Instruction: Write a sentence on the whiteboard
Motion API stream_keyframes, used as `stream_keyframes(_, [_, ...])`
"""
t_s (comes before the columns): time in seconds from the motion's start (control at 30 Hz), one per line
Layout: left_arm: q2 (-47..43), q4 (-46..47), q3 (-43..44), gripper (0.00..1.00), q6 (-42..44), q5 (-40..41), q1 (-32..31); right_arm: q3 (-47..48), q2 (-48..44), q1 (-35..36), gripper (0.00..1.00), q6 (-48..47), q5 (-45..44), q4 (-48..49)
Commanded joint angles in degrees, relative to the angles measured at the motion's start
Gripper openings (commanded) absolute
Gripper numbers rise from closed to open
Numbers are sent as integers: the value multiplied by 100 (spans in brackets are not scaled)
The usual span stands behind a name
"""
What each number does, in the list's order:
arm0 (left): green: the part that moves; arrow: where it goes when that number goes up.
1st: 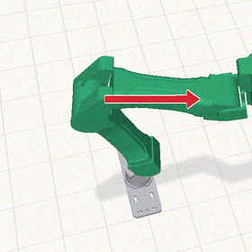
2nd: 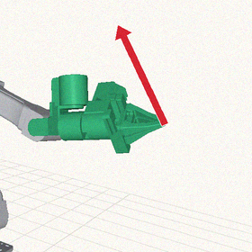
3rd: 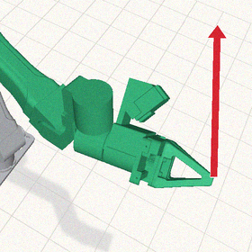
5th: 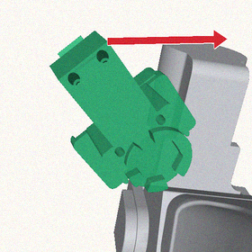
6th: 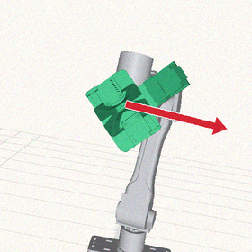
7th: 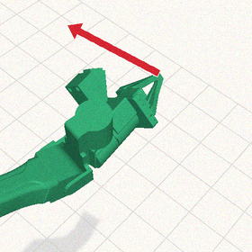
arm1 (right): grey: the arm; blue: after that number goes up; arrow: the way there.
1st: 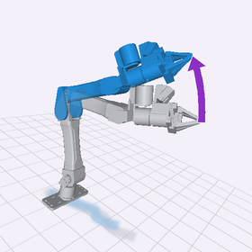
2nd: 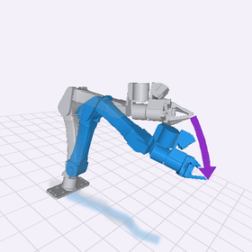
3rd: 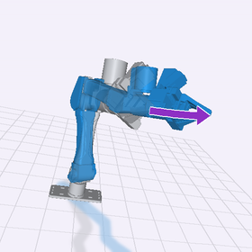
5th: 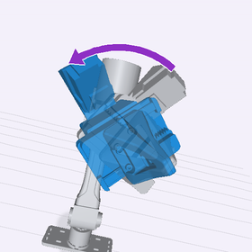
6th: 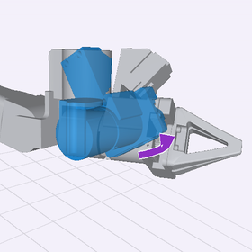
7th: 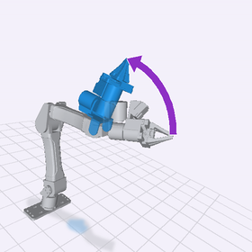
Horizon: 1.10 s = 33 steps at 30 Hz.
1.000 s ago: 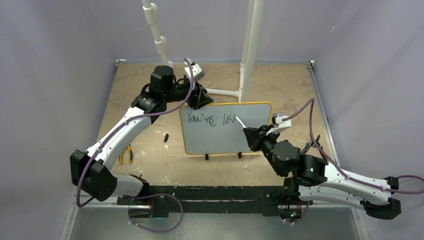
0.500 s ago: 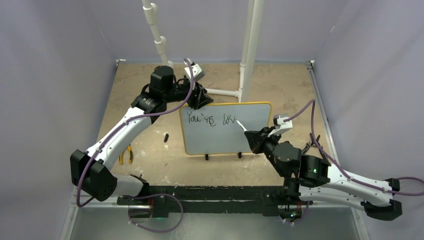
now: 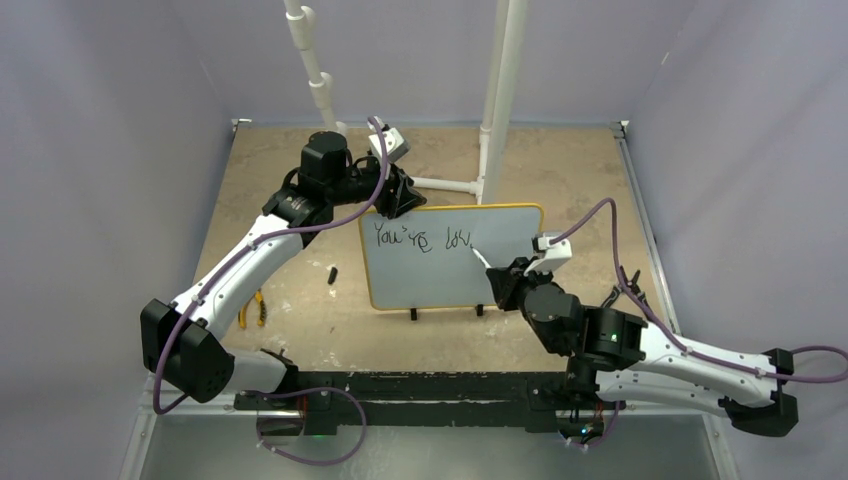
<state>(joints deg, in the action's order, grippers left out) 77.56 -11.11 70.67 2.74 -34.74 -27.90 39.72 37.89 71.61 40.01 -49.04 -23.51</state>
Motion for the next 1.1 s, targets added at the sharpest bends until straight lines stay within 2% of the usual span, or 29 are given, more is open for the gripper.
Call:
stream_keyframes(0.0, [-101,13,-54,49,130,-50,-31,237,-81,-16,0,325,-397,-260])
stream_keyframes(0.23, [-109,13,-58,49,121,-42,-31,266,-221,-16,0,411,-530,-386])
stream_keyframes(0.57, [-102,4,-54,49,130,-24,-31,279,-69,-16,0,-273,-445,356])
stream_keyframes(1.07, [-101,8,-54,49,124,-41,-31,166,33,-16,0,351,-101,-142])
